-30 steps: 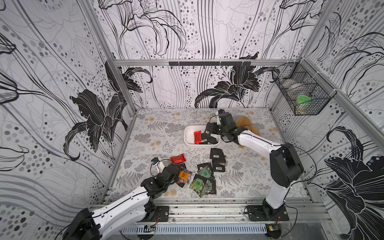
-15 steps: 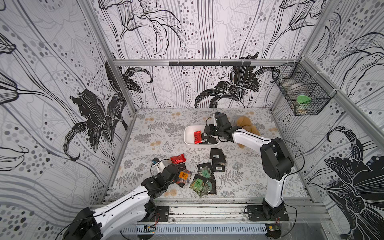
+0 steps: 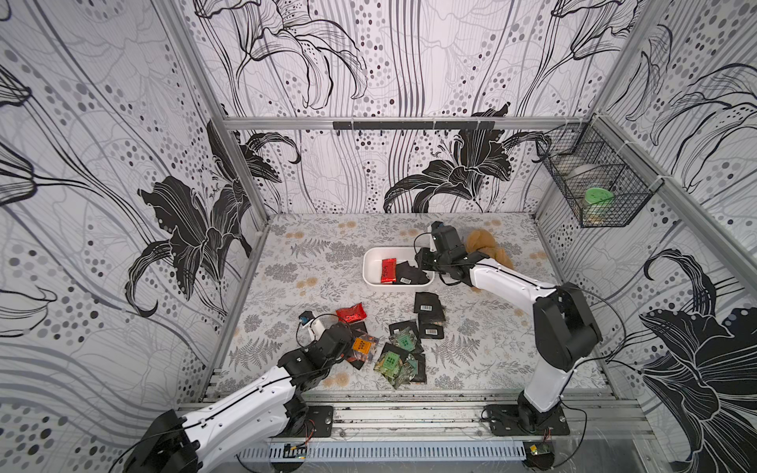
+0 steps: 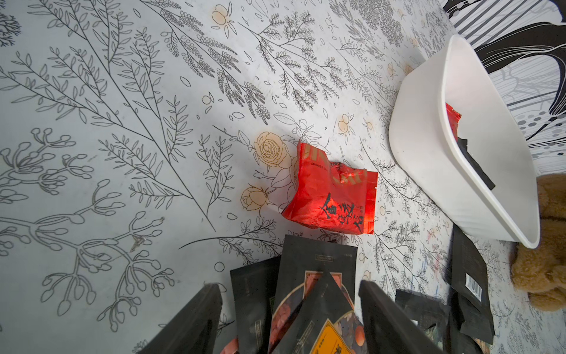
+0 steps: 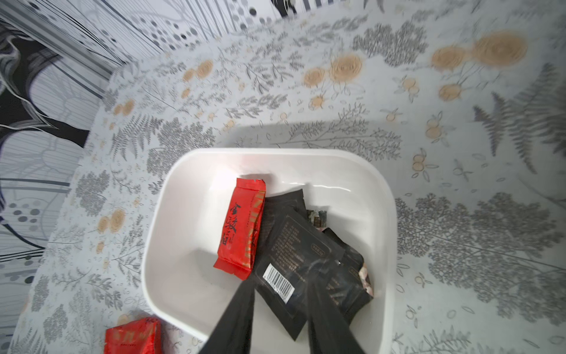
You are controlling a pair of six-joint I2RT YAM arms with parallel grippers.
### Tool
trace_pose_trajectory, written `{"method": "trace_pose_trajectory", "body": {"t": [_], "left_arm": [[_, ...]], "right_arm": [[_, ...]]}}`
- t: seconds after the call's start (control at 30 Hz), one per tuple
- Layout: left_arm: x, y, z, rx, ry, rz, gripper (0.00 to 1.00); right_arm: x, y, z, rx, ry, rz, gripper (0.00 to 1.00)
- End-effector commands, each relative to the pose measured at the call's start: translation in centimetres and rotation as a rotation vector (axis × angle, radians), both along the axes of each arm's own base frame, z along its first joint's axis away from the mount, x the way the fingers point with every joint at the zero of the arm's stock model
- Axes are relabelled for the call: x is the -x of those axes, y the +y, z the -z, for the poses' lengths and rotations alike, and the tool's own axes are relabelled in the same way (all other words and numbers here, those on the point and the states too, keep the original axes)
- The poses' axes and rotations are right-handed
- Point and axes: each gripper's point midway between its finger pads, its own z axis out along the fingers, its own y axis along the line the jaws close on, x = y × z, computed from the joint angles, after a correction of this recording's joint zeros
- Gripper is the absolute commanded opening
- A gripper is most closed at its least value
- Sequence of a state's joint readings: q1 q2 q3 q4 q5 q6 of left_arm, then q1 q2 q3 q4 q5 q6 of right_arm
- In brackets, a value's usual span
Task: Put the tea bags into the storage box
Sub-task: Place the tea bag in the storage box, then pick up the tea bag from the center of the board.
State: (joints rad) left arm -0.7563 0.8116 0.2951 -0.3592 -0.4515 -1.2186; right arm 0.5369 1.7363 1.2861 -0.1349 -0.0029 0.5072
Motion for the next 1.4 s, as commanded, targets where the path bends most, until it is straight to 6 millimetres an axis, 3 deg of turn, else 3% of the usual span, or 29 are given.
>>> {"method": "trace_pose_trajectory", "body": {"t": [0.0, 0.1, 0.23, 0.37, 0.57, 0.67, 0.87, 1.03, 1.37], "left_arm": [[-0.4, -0.3, -0.9, 0.023, -0.019, 0.004, 0.75], [-0.4, -0.7, -0.9, 0.039, -0.022, 0.022, 0.75], [-0.5, -1.7, -0.7, 0.083, -0.026, 0.064, 0.72], [-0.4, -2.2, -0.4, 0.097, -0.003, 0.09, 0.67], [0.4, -2.3, 0.5, 0.09, 0.045, 0.118, 0.61], [1.0, -2.4, 1.0, 0.094, 0.069, 0.133, 0.6], [1.7, -2.4, 1.8, 0.093, 0.103, 0.155, 0.58], [2.0, -2.2, 2.5, 0.084, 0.129, 0.154, 0.57], [2.4, -2.2, 3.0, 0.084, 0.144, 0.162, 0.57]], "right_arm": [[2.0, -1.6, -2.8, 0.006, -0.043, -0.004, 0.35], [5.1, -0.9, -3.7, -0.035, -0.054, -0.059, 0.35], [10.3, 2.1, -3.4, -0.061, -0.04, -0.167, 0.35], [15.7, 5.9, -1.3, -0.159, 0.02, -0.28, 0.34], [21.7, 11.5, 2.0, -0.213, 0.102, -0.394, 0.31], [23.1, 13.4, 3.9, -0.21, 0.145, -0.424, 0.27], [24.0, 15.7, 6.5, -0.162, 0.201, -0.451, 0.19], [24.1, 16.6, 9.4, -0.114, 0.257, -0.452, 0.15], [23.4, 16.6, 12.8, -0.012, 0.3, -0.41, 0.14]]}}
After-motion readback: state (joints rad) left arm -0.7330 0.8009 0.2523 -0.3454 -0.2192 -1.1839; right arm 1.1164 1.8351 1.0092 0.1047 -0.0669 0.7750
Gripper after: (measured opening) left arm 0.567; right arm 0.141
